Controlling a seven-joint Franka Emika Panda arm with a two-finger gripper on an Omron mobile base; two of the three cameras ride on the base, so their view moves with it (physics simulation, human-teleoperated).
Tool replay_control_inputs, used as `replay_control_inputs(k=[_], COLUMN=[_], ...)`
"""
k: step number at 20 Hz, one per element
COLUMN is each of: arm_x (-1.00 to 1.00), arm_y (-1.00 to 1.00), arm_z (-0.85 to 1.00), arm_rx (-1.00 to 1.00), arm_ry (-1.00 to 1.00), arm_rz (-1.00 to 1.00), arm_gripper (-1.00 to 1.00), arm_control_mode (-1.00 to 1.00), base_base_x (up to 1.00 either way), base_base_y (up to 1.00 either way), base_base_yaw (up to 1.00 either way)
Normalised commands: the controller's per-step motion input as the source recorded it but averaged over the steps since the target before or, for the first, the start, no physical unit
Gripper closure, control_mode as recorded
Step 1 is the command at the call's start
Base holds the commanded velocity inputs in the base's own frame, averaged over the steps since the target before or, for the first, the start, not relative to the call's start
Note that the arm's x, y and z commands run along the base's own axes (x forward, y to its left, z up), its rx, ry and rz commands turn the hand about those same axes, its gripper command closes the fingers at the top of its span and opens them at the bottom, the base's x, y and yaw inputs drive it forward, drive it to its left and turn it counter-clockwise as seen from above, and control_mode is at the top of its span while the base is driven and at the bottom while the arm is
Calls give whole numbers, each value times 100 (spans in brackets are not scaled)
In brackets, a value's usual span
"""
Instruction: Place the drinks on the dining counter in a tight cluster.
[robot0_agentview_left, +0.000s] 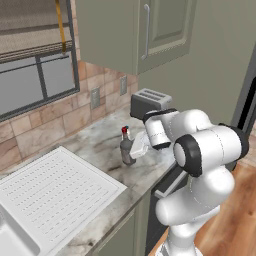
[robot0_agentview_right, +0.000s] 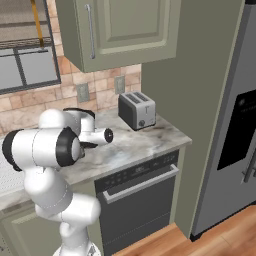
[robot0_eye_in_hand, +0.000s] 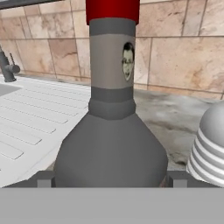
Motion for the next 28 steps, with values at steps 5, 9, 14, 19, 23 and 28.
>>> replay_control_inputs(k=[5,9,14,19,23,28], arm_x=[0,-14,-31,-62,-64,-75], arm_y=[0,-4,-20,-27,-31,-23], arm_z=[0,0,36,79,89,85], arm_rx=[0,0,2,7,4,1], arm_ry=[0,0,-3,0,6,10], arm_rz=[0,-1,-8,-13,-13,-9], arm_gripper=[100,100,100,100,100,100], arm_control_mode=[-100,-100,-100,-100,-100,-100], base_base_x=[0,0,0,0,0,0], base_base_y=[0,0,0,0,0,0], base_base_yaw=[0,0,0,0,0,0])
